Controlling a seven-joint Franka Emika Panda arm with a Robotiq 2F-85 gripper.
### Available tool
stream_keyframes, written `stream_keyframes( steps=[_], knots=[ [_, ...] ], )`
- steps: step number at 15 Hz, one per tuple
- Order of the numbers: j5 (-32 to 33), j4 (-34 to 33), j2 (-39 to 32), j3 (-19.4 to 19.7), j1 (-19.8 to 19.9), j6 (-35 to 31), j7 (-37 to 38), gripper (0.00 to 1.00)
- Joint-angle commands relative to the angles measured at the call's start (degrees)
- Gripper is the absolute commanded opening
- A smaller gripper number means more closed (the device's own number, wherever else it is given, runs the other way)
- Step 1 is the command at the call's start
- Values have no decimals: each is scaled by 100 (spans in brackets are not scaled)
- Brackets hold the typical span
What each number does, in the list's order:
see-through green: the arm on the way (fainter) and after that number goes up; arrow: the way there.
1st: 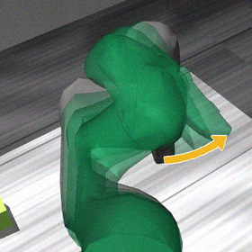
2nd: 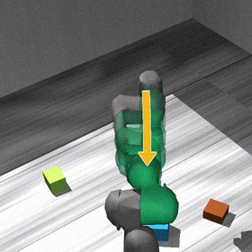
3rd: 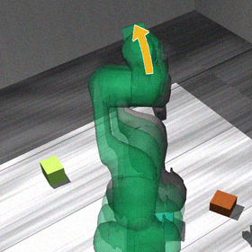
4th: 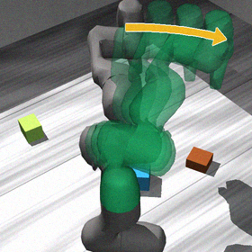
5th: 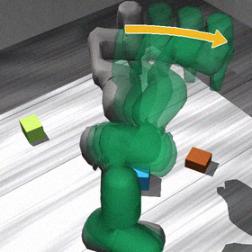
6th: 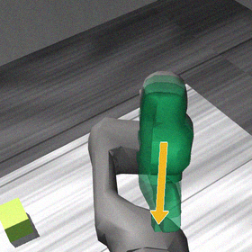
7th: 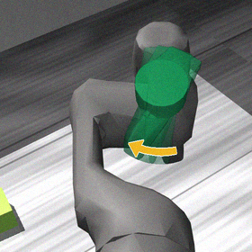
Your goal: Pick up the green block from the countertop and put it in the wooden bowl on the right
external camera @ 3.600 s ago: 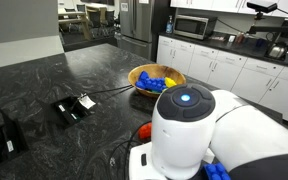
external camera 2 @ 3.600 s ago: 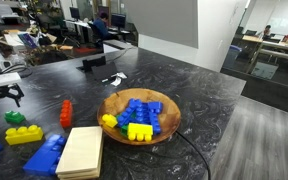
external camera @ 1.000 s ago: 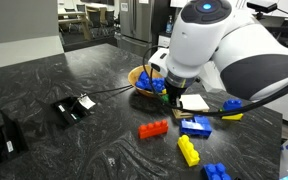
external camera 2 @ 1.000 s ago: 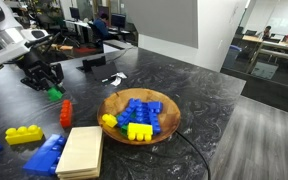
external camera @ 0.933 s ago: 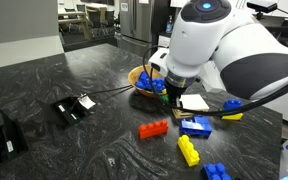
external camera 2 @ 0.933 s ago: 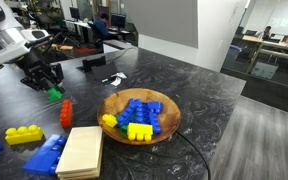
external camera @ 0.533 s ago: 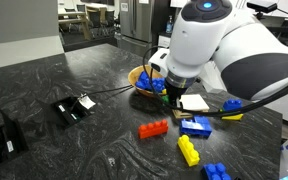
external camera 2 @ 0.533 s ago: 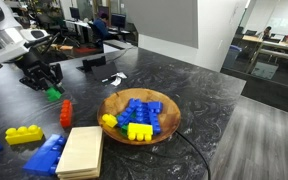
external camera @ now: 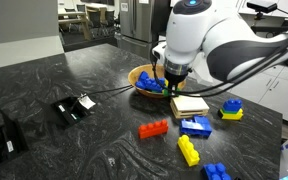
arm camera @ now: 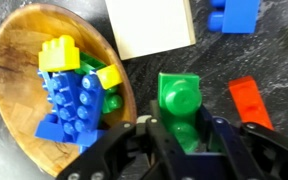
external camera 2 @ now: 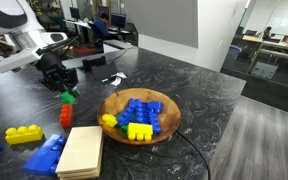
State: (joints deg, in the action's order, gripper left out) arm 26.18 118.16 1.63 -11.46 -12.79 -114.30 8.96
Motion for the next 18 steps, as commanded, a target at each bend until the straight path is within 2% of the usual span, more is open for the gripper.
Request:
stream_keyframes(
  steps=[1, 8, 13, 14, 15, 16, 18],
  knots=[
    [-84, -194, -137, 218, 296, -246, 648, 10],
    [148, -951, -849, 753, 679, -466, 2397, 10],
    [14, -1526, -1531, 1102, 657, -442, 2988, 10],
    [6, -1584, -1596, 1135, 634, -438, 3061, 15],
    [-15, -1623, -1638, 1152, 613, -442, 3134, 60],
    [42, -1465, -1562, 1160, 624, -512, 2997, 36],
    [33, -1535, -1615, 1166, 603, -507, 3086, 49]
  ],
)
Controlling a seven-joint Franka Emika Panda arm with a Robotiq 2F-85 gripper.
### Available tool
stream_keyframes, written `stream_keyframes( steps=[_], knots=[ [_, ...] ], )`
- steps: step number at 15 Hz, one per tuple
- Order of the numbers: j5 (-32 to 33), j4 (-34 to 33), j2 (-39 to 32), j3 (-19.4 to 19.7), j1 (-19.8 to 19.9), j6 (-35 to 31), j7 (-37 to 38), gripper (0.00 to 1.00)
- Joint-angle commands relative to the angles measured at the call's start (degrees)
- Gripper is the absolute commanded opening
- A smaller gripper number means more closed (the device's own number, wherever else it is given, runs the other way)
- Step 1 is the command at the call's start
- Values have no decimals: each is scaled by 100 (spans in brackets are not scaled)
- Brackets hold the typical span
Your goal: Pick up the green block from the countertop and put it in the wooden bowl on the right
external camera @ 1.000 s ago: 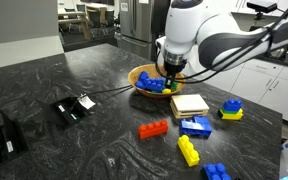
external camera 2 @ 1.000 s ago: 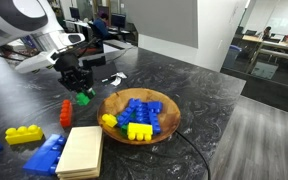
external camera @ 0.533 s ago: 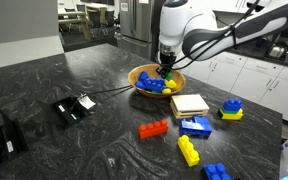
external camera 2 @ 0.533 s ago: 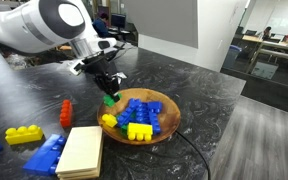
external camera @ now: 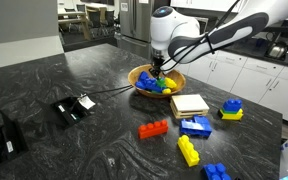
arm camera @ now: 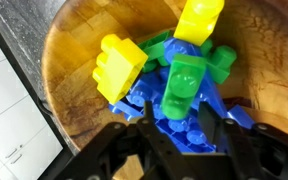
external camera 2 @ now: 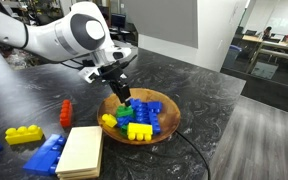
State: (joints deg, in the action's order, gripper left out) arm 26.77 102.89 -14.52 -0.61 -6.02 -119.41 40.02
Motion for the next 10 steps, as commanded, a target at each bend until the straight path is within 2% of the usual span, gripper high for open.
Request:
stream_keyframes(
  steps=[1, 2, 10],
  knots=[
    [-29, -22, 0, 80, -78, 7, -11, 57],
    [-31, -28, 0, 80, -78, 7, -10, 60],
    [-33, -28, 0, 83, -77, 8, -9, 60]
  ],
)
